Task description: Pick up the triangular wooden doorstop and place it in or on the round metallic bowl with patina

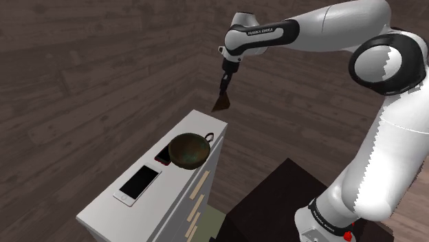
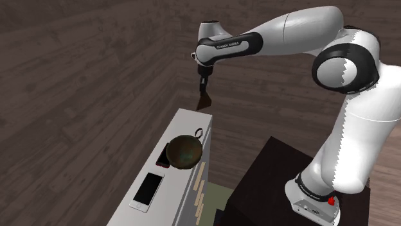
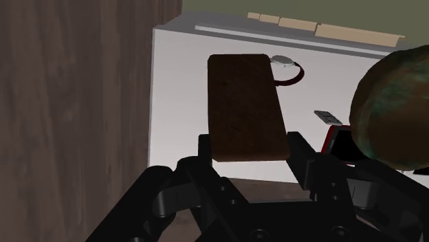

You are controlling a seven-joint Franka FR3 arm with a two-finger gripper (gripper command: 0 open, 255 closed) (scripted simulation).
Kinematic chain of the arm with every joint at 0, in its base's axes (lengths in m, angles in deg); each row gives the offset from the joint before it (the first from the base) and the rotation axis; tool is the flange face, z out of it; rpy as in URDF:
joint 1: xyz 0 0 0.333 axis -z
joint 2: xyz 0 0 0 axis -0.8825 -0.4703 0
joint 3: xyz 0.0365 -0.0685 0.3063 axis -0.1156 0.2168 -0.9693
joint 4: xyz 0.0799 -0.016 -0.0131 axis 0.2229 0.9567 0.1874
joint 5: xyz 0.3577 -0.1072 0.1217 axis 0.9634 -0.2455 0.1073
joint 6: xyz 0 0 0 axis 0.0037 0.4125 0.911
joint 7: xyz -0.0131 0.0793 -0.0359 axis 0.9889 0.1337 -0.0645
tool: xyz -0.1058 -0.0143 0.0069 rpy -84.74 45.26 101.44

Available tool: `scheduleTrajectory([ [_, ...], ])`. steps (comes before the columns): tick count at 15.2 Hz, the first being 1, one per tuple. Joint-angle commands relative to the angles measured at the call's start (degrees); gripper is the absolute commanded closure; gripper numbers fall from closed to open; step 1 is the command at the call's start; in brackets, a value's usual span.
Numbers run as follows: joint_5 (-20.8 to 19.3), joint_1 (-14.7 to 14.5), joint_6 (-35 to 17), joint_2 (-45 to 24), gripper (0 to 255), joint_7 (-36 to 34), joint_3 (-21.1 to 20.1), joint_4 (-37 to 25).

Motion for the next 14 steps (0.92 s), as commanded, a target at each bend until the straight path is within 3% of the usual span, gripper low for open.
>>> scheduleTrajectory([
  [1, -0.51, -1.41, -0.28, 2.35, 255, -2.31, -0.73, 2.46],
  [14, -2.30, -9.99, -1.24, 15.32, 255, -18.66, -7.89, 15.55],
])
